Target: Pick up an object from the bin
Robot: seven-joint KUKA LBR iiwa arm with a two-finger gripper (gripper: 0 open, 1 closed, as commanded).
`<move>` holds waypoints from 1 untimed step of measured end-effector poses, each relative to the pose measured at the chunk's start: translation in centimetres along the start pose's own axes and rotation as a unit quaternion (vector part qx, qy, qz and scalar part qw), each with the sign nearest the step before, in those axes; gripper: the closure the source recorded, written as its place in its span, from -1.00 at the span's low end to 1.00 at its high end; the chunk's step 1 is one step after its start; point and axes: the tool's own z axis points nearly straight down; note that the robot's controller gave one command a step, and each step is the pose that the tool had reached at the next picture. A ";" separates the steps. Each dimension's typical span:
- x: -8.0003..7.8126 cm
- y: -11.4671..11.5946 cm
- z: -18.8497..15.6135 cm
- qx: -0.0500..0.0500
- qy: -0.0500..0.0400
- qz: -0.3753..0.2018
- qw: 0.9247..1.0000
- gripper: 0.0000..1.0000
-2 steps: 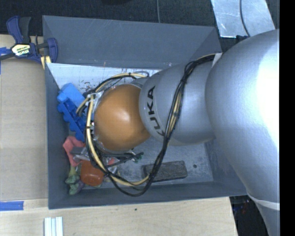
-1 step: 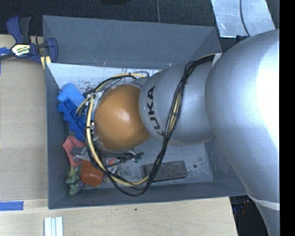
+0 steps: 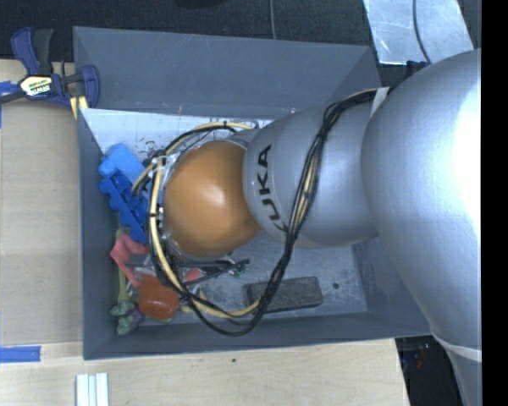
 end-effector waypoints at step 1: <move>0.2 0.1 -2.0 -0.002 0.003 0.001 1.000 1.00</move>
Offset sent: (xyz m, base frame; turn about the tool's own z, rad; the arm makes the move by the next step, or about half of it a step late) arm -0.0023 -0.0015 0.0241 0.0011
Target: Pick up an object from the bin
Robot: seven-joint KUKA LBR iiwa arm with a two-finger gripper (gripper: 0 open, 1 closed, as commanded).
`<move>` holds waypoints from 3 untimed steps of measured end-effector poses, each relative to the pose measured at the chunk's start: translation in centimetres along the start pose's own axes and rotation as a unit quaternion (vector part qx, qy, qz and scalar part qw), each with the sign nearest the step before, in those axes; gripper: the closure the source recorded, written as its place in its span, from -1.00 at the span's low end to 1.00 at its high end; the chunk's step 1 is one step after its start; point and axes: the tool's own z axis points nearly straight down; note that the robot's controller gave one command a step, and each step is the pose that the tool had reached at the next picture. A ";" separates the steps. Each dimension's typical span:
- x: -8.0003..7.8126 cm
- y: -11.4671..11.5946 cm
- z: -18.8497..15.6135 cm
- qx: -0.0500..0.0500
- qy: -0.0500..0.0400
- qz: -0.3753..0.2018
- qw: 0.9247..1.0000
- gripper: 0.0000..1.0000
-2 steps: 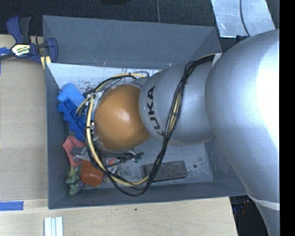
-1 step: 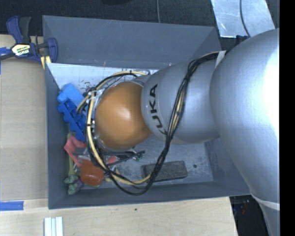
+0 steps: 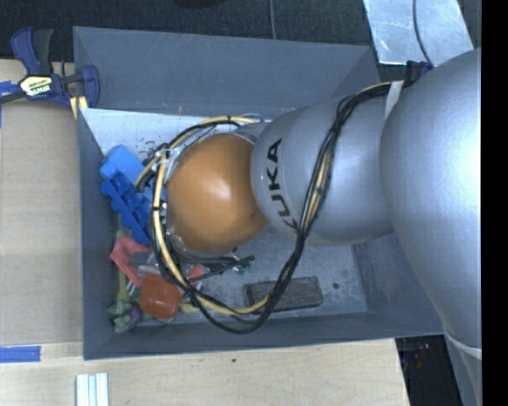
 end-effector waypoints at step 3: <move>-0.2 -0.1 -7.0 0.000 -0.002 0.002 1.000 1.00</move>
Offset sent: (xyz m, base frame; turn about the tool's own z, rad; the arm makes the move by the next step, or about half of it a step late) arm 0.0007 0.0001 0.0398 0.0003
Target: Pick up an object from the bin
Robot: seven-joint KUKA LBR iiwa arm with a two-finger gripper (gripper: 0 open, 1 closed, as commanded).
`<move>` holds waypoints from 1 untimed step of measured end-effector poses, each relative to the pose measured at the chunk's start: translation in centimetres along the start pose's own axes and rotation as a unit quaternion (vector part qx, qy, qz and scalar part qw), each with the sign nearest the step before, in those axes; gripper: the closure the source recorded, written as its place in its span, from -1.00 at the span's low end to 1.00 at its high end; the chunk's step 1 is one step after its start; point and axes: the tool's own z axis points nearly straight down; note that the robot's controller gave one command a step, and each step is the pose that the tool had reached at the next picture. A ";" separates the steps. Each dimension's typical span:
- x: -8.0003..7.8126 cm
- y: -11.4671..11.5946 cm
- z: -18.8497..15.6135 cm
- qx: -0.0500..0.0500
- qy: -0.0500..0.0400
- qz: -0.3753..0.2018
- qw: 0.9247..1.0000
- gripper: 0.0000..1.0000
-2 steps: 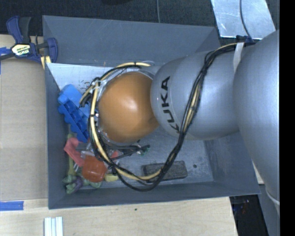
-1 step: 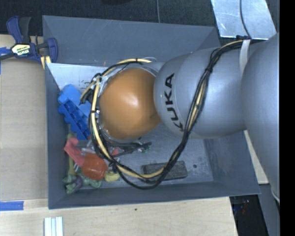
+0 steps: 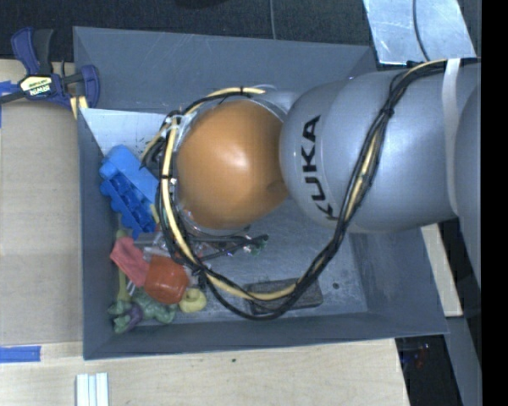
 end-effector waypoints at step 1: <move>-0.1 -0.1 -1.6 0.001 -0.003 0.001 1.000 1.00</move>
Offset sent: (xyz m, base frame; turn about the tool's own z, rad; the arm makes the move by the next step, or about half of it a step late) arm 0.0008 0.0003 0.0807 0.0013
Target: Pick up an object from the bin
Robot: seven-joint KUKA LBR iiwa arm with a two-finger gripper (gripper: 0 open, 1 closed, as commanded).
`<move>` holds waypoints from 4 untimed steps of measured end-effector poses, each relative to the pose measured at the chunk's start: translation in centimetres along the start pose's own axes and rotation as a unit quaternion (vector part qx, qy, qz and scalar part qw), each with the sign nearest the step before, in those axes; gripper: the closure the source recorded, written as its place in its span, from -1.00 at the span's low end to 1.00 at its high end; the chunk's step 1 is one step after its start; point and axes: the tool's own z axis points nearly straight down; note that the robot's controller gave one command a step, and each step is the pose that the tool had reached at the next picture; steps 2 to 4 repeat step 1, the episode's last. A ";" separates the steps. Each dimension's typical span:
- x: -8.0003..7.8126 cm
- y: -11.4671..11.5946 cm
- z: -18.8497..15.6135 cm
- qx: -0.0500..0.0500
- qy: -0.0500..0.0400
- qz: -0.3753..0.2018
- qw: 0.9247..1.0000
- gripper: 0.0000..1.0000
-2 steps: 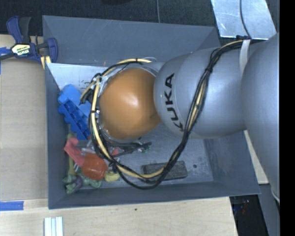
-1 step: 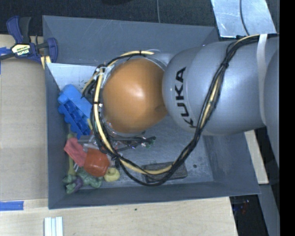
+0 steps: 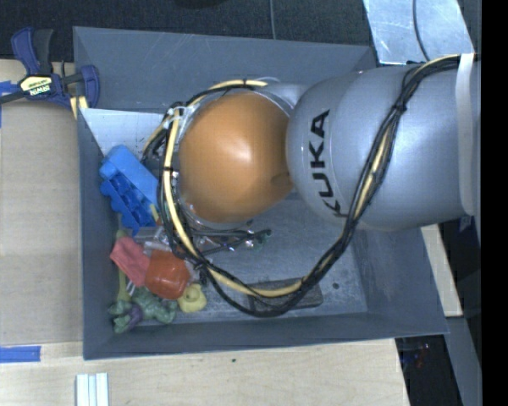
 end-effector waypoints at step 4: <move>0.1 0.1 -2.0 -0.003 0.004 0.000 1.000 1.00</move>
Offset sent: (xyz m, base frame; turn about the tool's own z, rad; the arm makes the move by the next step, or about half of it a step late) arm -0.0007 -0.0003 0.0542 0.0005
